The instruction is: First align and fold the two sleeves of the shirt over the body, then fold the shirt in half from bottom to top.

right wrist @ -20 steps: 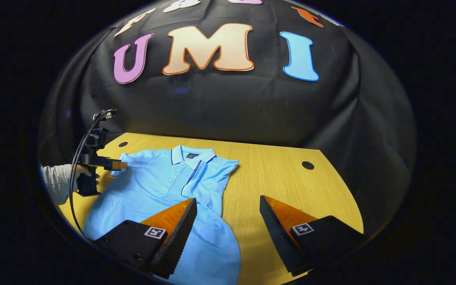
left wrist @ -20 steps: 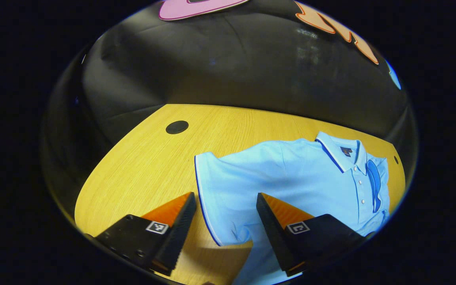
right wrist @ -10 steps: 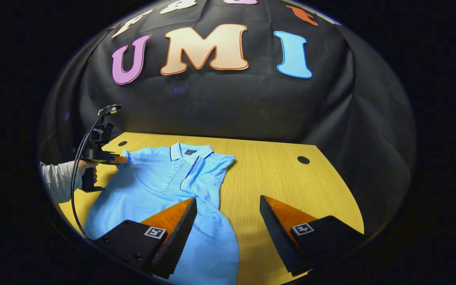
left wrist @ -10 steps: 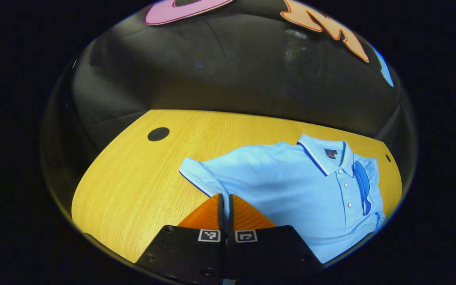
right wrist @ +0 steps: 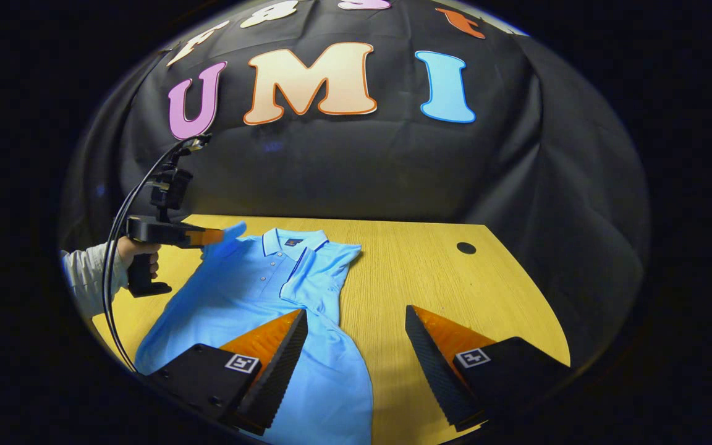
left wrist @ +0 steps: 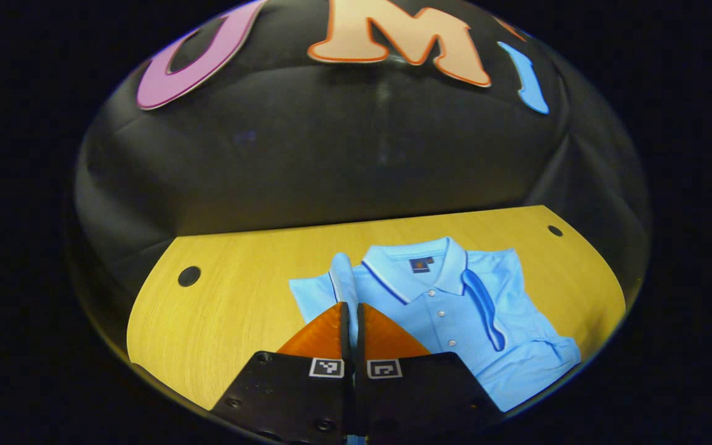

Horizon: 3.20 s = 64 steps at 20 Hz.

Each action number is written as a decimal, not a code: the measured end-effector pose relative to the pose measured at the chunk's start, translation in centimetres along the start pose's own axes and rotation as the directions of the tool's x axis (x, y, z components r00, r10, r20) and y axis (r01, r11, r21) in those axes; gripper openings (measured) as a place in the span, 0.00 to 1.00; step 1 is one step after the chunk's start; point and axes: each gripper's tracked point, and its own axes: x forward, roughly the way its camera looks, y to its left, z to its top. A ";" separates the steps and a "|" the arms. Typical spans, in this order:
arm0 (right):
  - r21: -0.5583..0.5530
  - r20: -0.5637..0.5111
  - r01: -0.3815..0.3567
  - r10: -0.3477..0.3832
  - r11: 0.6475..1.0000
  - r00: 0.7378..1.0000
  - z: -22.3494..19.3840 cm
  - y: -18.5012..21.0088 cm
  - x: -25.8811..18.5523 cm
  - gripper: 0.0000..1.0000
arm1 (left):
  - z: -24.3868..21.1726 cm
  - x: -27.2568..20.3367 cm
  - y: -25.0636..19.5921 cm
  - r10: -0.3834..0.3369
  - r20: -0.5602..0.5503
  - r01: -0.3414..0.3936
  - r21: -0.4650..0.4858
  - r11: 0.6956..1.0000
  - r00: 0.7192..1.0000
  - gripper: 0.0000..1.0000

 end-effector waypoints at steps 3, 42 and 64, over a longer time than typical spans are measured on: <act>0.011 -0.015 0.003 -0.003 1.000 1.000 -0.7 0.0 0.1 0.97 | -1.9 1.7 -3.6 -0.052 -0.060 0.056 0.055 0.997 0.997 0.00; -0.089 -0.173 -0.066 0.049 0.994 0.984 -20.1 1.2 -12.4 0.97 | -27.5 -29.9 -2.2 0.106 -0.128 -0.111 -0.035 0.993 0.986 0.95; 0.198 -0.235 -0.229 0.273 0.953 0.933 -17.8 5.7 -11.9 0.02 | -24.8 -28.9 -7.2 -0.027 -0.149 -0.005 -0.211 0.977 0.988 0.00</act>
